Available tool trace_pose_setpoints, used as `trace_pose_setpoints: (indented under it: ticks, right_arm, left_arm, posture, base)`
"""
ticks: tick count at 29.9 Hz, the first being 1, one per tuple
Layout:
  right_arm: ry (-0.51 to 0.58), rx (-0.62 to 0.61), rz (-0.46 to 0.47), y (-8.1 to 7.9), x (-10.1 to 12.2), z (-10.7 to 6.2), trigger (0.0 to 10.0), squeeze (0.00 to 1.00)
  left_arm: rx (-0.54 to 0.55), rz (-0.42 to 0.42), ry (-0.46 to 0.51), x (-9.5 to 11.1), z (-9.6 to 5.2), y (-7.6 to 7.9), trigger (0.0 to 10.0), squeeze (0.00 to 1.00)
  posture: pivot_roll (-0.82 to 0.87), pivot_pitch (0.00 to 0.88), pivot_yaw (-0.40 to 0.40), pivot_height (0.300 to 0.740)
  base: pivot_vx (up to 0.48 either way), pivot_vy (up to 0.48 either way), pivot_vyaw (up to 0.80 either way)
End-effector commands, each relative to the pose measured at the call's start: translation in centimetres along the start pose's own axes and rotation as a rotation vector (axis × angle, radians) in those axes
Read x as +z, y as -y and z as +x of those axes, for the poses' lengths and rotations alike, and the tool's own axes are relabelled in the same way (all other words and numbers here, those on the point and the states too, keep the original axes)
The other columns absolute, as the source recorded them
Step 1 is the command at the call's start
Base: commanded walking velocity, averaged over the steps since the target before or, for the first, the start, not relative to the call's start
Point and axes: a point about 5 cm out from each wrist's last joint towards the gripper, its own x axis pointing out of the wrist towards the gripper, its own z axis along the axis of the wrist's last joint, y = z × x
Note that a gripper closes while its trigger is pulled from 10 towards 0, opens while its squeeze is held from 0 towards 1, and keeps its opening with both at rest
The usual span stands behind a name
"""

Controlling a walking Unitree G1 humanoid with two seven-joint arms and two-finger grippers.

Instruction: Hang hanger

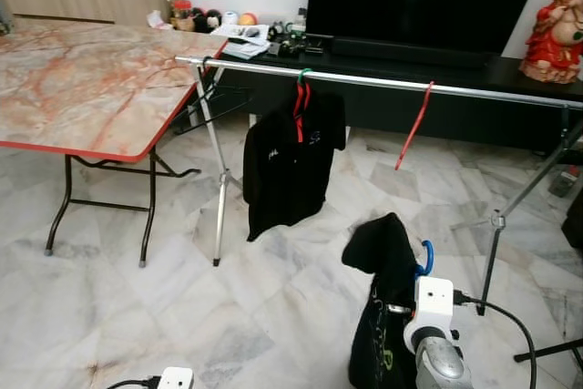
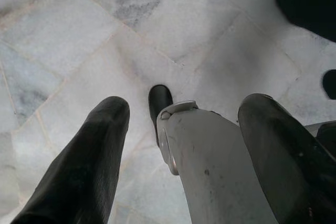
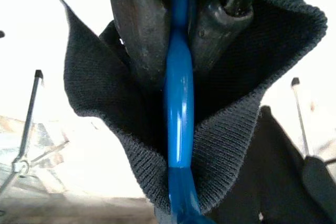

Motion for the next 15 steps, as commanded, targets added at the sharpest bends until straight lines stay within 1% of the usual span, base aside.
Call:
trace_pose_setpoints:
  ticks: [1, 2, 5, 8, 9, 11, 12, 13, 14, 15]
  right_arm:
    - [0.025, 0.034, -0.045, -0.3, 1.1, 0.5, 10.0, 0.00]
    - [0.021, 0.073, -0.087, -0.5, 1.2, 0.6, 10.0, 0.00]
    - [0.010, 0.106, -0.123, -0.6, 1.3, 0.7, 10.0, 0.00]
    - [-0.020, 0.231, -0.237, -1.2, 1.3, 0.8, 10.0, 0.00]
    - [-0.032, 0.291, -0.286, -1.3, 1.3, 0.8, 10.0, 0.00]
    - [-0.036, 0.310, -0.301, -1.4, 1.4, 0.8, 10.0, 0.00]
    - [-0.049, 0.361, -0.333, -1.4, 1.5, 0.8, 10.0, 0.00]
    - [-0.055, 0.383, -0.354, -1.3, 1.6, 0.8, 10.0, 0.00]
    - [-0.055, 0.397, -0.383, -1.3, 1.7, 0.9, 10.0, 0.00]
    - [-0.050, 0.407, -0.411, -1.1, 2.0, 1.0, 10.0, 0.00]
  left_arm:
    - [0.009, 0.021, 0.012, 0.2, 0.0, -0.1, 10.0, 0.00]
    - [0.023, 0.032, 0.032, 0.4, 0.0, -0.1, 10.0, 0.00]
    - [0.039, 0.049, 0.050, 0.6, 0.0, -0.2, 10.0, 0.00]
    - [0.077, 0.100, 0.102, 1.2, -0.1, -0.4, 10.0, 0.00]
    - [0.088, 0.121, 0.133, 1.5, -0.1, -0.4, 10.0, 0.00]
    - [0.090, 0.129, 0.145, 1.6, -0.1, -0.4, 10.0, 0.00]
    - [0.133, 0.215, 0.156, 1.9, -0.2, -0.6, 10.0, 0.00]
    - [0.135, 0.230, 0.159, 1.9, -0.2, -0.6, 10.0, 0.00]
    - [0.165, 0.311, 0.192, 2.4, -0.5, -1.5, 10.0, 0.00]
    - [0.180, 0.371, 0.254, 3.0, -1.0, -2.7, 10.0, 0.00]
  posture:
    - [0.12, 0.000, -0.061, 0.740]
    - [0.13, 0.000, -0.063, 0.740]
    - [0.13, 0.000, -0.063, 0.740]
    - [0.13, 0.000, -0.061, 0.740]
    - [0.13, 0.000, -0.064, 0.740]
    - [0.13, 0.000, -0.064, 0.740]
    - [0.13, 0.000, -0.067, 0.740]
    - [0.12, 0.000, -0.063, 0.740]
    - [0.12, 0.000, -0.063, 0.740]
    - [0.12, 0.000, -0.062, 0.740]
  base:
    - [0.000, 0.000, 0.00]
    - [0.000, 0.000, 0.00]
    - [0.000, 0.000, 0.00]
    - [0.000, 0.000, 0.00]
    - [0.000, 0.000, 0.00]
    - [0.000, 0.000, 0.00]
    - [0.000, 0.000, 0.00]
    - [0.000, 0.000, 0.00]
    - [0.000, 0.000, 0.00]
    - [0.000, 0.000, 0.00]
